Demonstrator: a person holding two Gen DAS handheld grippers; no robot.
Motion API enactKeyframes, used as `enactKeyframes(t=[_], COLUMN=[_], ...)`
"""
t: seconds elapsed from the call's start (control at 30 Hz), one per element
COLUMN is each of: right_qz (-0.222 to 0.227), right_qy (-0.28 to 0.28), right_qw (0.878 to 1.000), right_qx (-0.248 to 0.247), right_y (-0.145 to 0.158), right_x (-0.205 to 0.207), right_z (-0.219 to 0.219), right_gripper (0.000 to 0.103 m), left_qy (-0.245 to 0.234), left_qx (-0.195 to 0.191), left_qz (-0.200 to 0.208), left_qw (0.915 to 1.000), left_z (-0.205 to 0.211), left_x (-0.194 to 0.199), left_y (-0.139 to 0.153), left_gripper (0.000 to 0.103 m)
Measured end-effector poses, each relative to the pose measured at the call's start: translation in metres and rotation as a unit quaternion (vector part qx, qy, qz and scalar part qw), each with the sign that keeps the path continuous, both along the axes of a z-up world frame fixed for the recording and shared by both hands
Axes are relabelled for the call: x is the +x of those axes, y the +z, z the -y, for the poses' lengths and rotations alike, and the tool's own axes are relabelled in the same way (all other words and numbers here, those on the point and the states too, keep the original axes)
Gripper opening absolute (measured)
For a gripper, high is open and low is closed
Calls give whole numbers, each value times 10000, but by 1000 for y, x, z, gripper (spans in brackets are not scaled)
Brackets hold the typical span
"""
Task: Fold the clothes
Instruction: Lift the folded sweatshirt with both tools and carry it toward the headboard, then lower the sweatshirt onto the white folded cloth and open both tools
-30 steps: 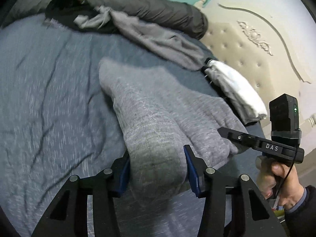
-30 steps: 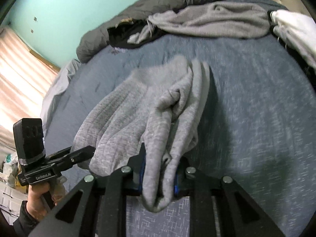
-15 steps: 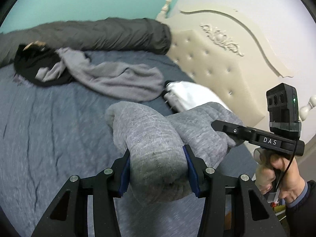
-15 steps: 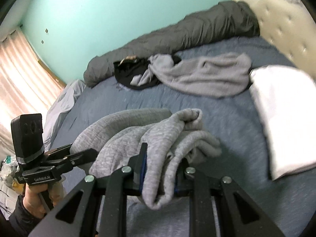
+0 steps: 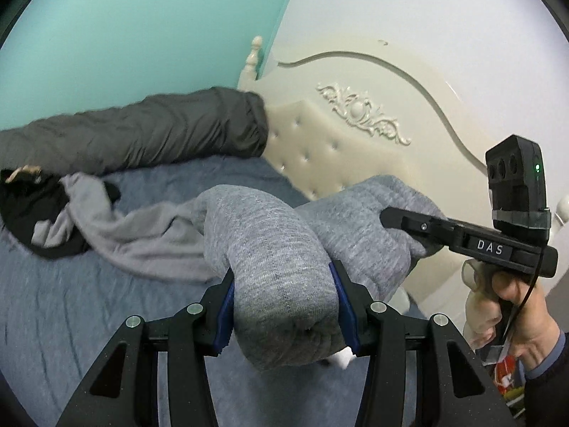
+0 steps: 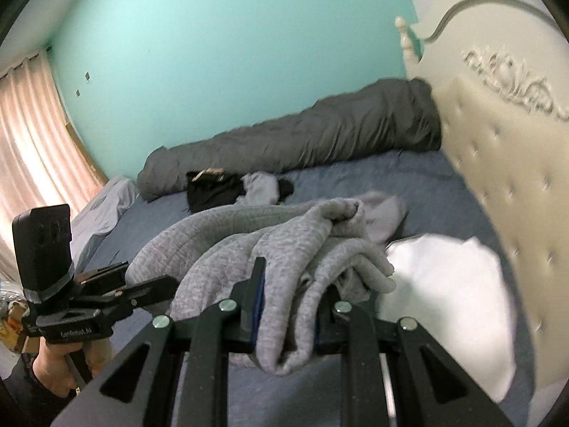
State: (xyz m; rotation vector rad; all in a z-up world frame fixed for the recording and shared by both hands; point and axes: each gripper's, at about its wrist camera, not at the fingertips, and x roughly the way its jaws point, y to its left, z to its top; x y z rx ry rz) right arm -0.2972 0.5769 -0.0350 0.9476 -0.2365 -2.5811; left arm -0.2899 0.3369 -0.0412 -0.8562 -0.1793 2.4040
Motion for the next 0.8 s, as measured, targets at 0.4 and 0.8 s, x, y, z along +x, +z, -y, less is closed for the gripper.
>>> enactKeyframes(t=[0.4, 0.8], right_qz=[-384, 810], right_qy=[-302, -743], right_qw=[9890, 9887], right_qx=[1399, 1016], right_y=[-18, -162], right_x=[-47, 0], right_z=[-91, -189], right_gripper=[19, 19], left_qy=[36, -249], left_qx=[278, 408], left_qz=[51, 1059], left_qw=[9996, 9932], left_z=[-140, -195], left_x=[-47, -4], left_y=[-69, -183], left_gripper=[52, 53])
